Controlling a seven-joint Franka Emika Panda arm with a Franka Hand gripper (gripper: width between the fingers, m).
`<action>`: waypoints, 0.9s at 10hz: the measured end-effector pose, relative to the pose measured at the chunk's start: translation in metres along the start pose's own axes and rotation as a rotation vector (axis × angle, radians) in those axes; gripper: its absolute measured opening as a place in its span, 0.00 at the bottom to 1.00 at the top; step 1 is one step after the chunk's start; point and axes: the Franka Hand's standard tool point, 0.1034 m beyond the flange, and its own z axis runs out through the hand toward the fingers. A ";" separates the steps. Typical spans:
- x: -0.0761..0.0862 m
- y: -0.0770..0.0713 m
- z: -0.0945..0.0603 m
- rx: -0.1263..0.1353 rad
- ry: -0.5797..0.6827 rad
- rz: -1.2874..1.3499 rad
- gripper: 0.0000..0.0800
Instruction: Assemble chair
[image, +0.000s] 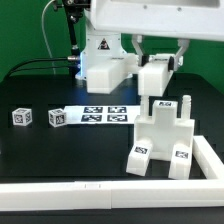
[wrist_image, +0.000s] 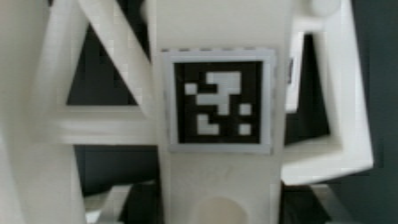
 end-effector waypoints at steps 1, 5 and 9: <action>0.000 0.001 0.000 0.000 0.000 0.002 0.36; -0.034 -0.047 0.006 -0.037 -0.001 0.025 0.36; -0.047 -0.059 0.020 -0.066 0.015 -0.038 0.36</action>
Offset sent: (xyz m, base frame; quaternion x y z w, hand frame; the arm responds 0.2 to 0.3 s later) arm -0.0236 0.0586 -0.0009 -0.0366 -0.0004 0.0384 0.9986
